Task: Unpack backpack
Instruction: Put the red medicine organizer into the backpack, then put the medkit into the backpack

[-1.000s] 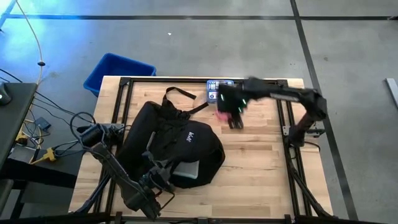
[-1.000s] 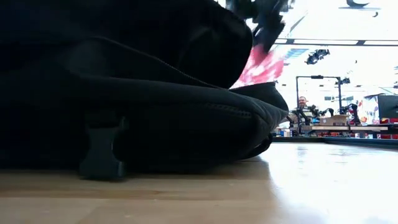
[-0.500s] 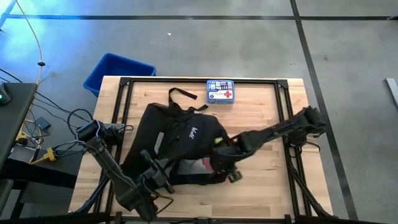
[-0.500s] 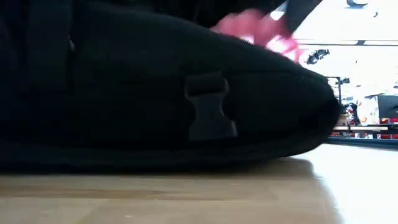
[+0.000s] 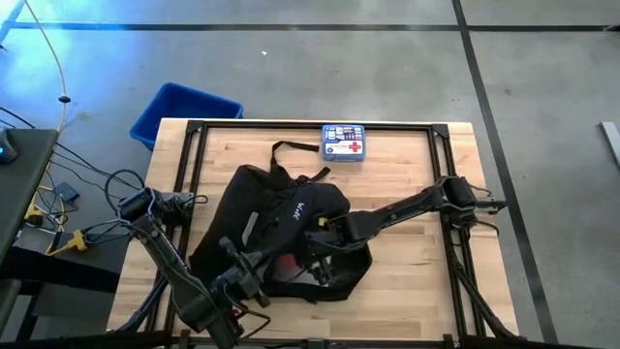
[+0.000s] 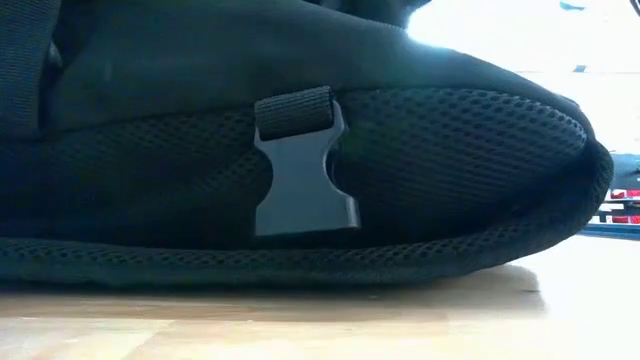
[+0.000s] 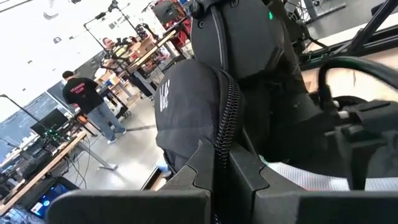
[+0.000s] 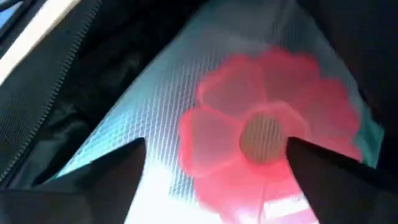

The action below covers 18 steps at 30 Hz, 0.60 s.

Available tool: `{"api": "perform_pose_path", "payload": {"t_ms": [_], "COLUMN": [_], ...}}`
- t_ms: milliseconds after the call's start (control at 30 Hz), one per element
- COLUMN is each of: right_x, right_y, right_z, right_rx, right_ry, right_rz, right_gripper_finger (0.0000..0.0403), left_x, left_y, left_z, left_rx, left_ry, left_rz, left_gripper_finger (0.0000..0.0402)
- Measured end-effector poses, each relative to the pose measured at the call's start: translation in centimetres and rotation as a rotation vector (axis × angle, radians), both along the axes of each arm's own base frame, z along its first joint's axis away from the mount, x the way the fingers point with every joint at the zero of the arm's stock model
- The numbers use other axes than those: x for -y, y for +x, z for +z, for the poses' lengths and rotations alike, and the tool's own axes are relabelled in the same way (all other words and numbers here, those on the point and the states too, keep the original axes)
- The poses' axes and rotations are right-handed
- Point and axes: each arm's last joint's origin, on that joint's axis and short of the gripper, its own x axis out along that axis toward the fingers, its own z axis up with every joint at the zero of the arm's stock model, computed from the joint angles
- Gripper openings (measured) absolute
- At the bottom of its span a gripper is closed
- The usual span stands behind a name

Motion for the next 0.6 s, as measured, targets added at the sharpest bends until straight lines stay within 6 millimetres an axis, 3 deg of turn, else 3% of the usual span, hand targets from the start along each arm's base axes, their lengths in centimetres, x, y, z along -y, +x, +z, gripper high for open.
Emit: {"api": "perform_pose_path", "payload": {"t_ms": [133, 267, 367, 500, 600], "right_x": [-1.1, -4.4, -6.1, -5.4, -3.7], "right_y": [-1.6, -4.4, -6.5, -9.6, -12.3], "right_z": [0.7, 0.9, 1.7, 3.9, 6.2], "right_rx": [-0.142, -0.273, -0.317, -0.325, -0.244], "right_ry": [-0.051, -0.061, -0.140, -0.260, -0.321], "right_rz": [0.020, 0.154, 0.164, 0.042, -0.061], "right_gripper_finger": [0.0332, 0.0286, 0.0266, 0.0253, 0.0250], "left_x": [-0.4, -1.3, -2.1, -3.5, -4.2], "left_y": [0.0, -0.1, -0.2, -0.5, -1.0], "left_z": [-0.1, -0.4, -1.9, -4.3, -6.1], "left_rx": [-0.016, -0.041, -0.084, -0.142, -0.198], "left_ry": [-0.034, -0.073, -0.082, -0.109, -0.123], "left_rz": [0.019, 0.064, 0.098, 0.170, 0.217], "left_gripper_finger": [0.0000, 0.0000, 0.0000, 0.0000, 0.0000]}}
